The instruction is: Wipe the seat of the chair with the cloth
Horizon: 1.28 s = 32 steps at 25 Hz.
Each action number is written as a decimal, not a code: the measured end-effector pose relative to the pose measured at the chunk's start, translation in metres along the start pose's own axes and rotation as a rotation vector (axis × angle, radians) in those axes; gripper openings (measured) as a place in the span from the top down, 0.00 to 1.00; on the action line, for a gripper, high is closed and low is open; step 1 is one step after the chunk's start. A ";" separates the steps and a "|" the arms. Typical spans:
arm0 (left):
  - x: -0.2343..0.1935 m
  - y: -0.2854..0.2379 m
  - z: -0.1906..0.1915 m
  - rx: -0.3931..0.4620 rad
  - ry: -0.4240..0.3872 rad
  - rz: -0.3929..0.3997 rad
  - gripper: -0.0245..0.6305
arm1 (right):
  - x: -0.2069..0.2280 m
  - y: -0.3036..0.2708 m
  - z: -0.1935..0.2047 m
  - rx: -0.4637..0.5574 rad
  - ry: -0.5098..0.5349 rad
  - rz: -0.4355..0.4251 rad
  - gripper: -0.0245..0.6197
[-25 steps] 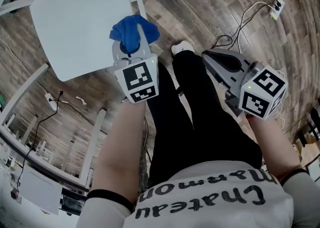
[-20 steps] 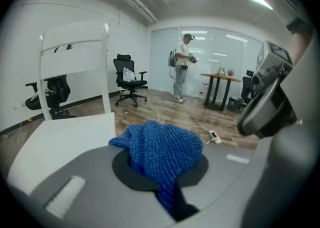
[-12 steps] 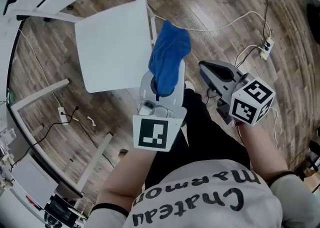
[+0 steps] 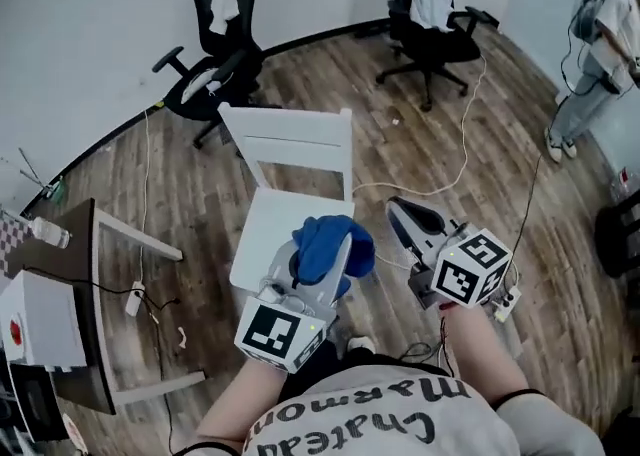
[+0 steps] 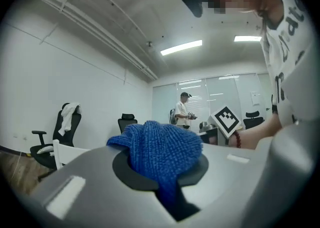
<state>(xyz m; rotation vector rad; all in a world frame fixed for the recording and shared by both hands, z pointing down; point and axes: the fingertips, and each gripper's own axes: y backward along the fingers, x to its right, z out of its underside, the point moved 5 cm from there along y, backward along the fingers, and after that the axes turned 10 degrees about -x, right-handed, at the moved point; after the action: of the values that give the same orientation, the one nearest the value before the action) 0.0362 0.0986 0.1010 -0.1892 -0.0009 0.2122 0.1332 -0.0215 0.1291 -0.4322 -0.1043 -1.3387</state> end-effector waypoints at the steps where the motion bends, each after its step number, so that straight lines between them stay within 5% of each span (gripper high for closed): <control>1: -0.005 0.013 -0.014 0.017 0.003 -0.011 0.90 | -0.012 0.000 -0.019 0.024 0.028 -0.023 0.94; 10: -0.020 0.138 -0.121 0.282 0.054 -0.016 0.90 | -0.137 0.007 -0.130 0.105 0.272 -0.261 0.94; 16: -0.012 0.199 -0.166 0.387 0.047 -0.012 0.90 | -0.196 0.023 -0.159 0.170 0.429 -0.271 0.94; 23: -0.001 0.256 -0.174 0.343 -0.068 -0.012 0.90 | -0.238 0.026 -0.160 0.169 0.436 -0.211 0.94; 32: -0.018 0.309 -0.138 0.257 0.039 -0.035 0.90 | -0.287 0.031 -0.126 0.132 0.409 -0.088 0.94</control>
<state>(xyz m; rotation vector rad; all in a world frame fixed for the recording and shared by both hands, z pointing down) -0.0435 0.3657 -0.0917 0.0623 0.0619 0.1720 0.0724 0.2017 -0.0846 -0.0373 0.1288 -1.4727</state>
